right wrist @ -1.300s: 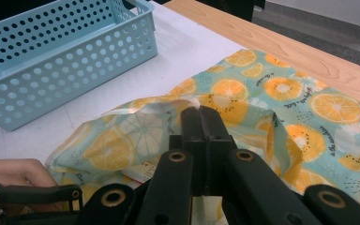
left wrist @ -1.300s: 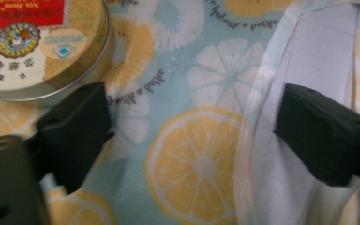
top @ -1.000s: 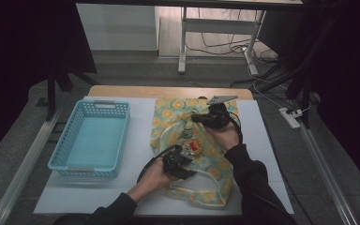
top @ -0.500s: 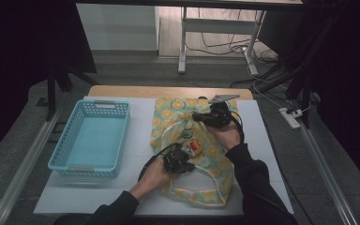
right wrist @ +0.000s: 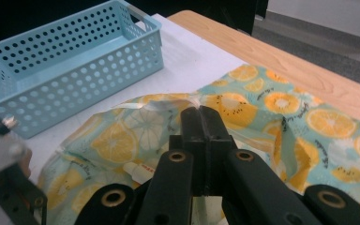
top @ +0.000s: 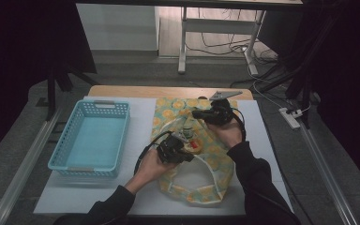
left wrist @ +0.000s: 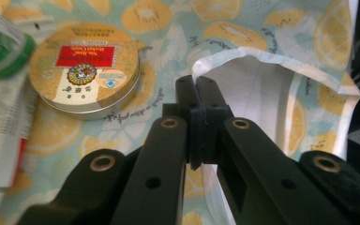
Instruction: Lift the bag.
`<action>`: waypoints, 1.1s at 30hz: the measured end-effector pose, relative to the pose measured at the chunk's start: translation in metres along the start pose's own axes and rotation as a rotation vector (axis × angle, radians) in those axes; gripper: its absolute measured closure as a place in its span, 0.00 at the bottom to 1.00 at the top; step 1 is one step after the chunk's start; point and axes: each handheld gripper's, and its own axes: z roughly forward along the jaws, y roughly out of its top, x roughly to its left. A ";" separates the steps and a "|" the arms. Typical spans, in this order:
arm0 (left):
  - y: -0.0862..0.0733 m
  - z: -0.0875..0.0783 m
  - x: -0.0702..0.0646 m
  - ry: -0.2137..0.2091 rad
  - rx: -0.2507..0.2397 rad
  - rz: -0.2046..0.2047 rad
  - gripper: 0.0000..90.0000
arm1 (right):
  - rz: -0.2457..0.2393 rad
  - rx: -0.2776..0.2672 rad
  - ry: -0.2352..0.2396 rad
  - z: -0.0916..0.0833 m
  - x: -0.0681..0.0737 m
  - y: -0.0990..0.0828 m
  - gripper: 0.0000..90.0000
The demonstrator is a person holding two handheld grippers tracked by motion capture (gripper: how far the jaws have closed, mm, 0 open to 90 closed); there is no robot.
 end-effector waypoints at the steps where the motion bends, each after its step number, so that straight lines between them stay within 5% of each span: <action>1: 0.001 -0.002 0.000 0.001 -0.004 0.001 1.00 | -0.006 0.001 -0.001 -0.002 0.001 0.002 1.00; 19: 0.036 -0.059 0.009 0.035 -0.104 0.016 1.00 | -0.062 0.009 -0.013 -0.022 0.010 0.026 1.00; 33: 0.062 -0.103 0.026 0.025 -0.195 -0.019 1.00 | -0.072 -0.003 0.001 -0.035 0.018 0.045 1.00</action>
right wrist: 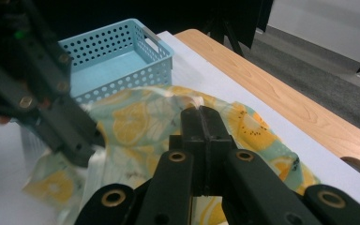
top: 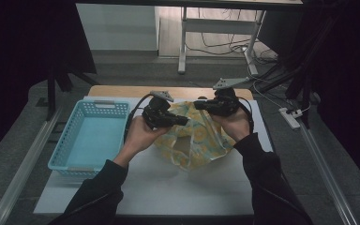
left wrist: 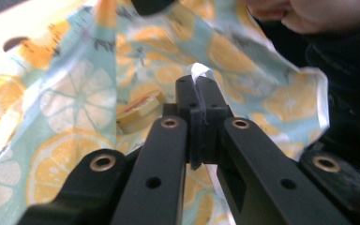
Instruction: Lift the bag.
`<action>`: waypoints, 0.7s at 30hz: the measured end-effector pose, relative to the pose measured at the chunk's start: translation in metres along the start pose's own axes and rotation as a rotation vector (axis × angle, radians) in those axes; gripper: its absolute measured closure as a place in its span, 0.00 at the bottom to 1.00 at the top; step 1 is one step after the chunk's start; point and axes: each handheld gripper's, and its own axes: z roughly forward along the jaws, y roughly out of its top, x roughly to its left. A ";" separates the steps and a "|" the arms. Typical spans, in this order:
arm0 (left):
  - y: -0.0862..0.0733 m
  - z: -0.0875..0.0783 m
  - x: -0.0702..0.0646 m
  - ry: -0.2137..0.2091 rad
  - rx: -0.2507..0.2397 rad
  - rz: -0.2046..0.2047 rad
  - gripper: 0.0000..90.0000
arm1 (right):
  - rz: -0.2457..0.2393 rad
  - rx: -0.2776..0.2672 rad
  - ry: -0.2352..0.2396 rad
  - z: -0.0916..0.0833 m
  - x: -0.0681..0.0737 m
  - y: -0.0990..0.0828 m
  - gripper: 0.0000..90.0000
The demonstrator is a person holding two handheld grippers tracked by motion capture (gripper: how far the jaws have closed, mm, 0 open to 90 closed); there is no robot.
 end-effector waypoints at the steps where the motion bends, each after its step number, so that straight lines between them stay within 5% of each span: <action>1: 0.003 -0.003 0.000 0.005 -0.004 0.001 1.00 | 0.000 -0.001 0.003 -0.001 0.001 0.002 1.00; 21: 0.055 -0.045 -0.003 0.049 -0.107 0.036 1.00 | -0.042 -0.053 0.000 -0.030 0.009 0.038 1.00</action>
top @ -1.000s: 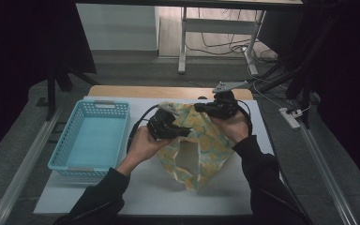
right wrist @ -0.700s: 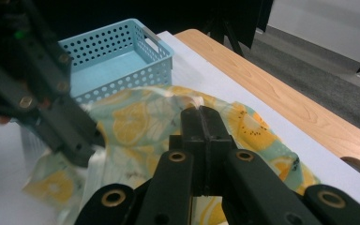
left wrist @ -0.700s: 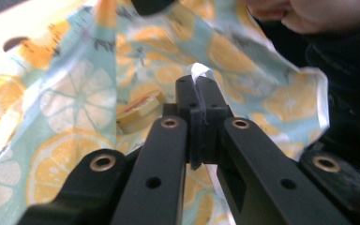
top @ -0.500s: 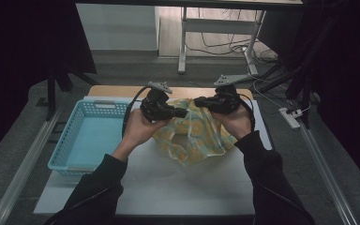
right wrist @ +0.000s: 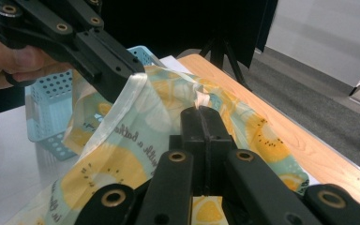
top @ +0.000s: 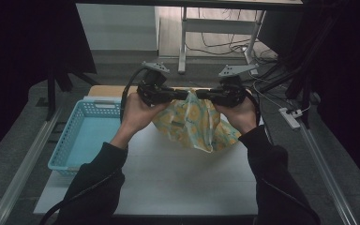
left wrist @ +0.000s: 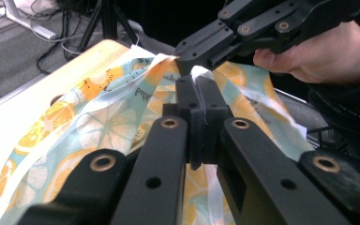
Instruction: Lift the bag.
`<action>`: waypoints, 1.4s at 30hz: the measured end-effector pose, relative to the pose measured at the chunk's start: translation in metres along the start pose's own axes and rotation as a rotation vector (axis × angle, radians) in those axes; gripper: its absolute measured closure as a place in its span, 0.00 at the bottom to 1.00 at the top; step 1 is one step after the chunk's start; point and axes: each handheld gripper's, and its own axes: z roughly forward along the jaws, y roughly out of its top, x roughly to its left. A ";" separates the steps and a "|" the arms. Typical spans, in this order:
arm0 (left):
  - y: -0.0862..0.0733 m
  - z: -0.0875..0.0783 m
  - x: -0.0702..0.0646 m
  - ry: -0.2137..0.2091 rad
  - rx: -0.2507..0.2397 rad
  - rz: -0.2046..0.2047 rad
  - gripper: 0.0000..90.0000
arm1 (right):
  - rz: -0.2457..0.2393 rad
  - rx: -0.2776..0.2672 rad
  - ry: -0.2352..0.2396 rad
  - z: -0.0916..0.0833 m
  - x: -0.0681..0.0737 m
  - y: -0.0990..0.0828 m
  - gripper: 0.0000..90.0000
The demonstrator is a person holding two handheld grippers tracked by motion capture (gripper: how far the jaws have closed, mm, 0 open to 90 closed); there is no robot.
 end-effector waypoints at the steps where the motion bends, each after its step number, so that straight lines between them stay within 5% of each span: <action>1: 0.002 -0.001 -0.001 0.001 -0.004 0.002 1.00 | -0.004 -0.003 0.000 -0.001 0.000 0.002 1.00; 26: 0.058 -0.046 -0.012 0.070 -0.126 0.044 1.00 | -0.058 -0.080 -0.049 -0.026 0.008 0.056 1.00; 42: 0.060 -0.015 0.001 0.156 -0.082 0.066 1.00 | -0.027 -0.050 -0.108 -0.009 -0.010 0.044 1.00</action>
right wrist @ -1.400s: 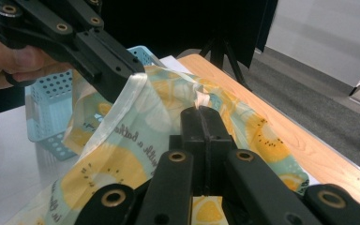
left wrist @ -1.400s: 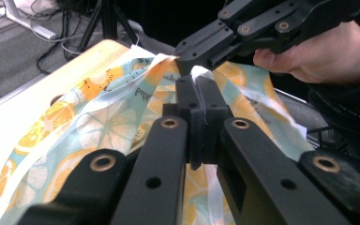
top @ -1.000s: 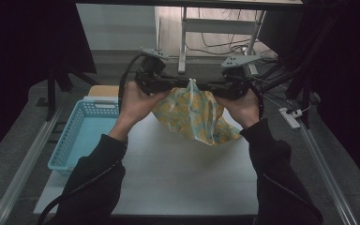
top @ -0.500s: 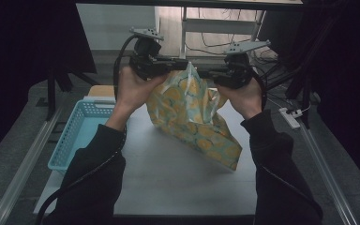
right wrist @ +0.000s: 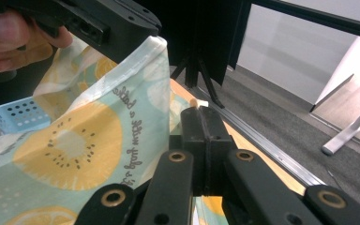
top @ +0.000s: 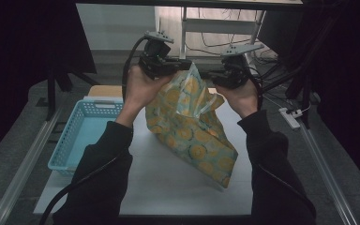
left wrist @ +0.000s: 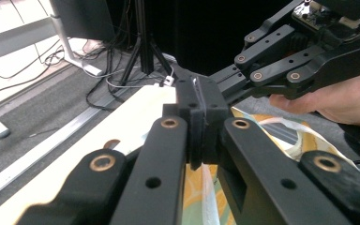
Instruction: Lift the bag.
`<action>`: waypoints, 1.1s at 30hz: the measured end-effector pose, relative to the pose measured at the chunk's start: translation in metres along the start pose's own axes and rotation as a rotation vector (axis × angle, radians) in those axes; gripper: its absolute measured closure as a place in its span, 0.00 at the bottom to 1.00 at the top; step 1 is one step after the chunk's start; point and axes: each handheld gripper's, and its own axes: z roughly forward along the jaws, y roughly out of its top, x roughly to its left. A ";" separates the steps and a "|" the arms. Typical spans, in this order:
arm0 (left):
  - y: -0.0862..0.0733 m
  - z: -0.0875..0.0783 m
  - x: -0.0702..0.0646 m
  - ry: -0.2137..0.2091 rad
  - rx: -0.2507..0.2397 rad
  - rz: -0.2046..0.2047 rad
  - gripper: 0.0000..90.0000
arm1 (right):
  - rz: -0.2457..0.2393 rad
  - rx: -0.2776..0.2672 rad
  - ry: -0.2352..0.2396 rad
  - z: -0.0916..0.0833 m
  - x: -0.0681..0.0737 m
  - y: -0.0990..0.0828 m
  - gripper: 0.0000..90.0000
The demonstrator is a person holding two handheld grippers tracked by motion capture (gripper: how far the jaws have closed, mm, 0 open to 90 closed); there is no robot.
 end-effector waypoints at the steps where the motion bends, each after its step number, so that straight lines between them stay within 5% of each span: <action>1: 0.000 0.002 0.000 0.001 0.003 0.000 1.00 | 0.002 0.001 -0.004 0.001 -0.001 -0.001 1.00; 8: -0.004 0.013 0.004 0.018 0.015 -0.008 0.98 | 0.020 0.009 -0.018 0.004 -0.006 -0.007 0.98; 17: -0.009 0.011 0.004 0.026 0.009 0.002 0.68 | 0.059 0.008 -0.024 0.003 -0.011 -0.015 0.82; 25: -0.020 0.007 0.010 0.030 0.008 -0.033 0.46 | 0.079 0.001 -0.053 -0.003 -0.016 -0.022 0.68; 33: -0.039 0.004 0.011 0.059 0.063 -0.034 0.17 | 0.093 0.022 -0.052 -0.007 -0.018 -0.036 0.56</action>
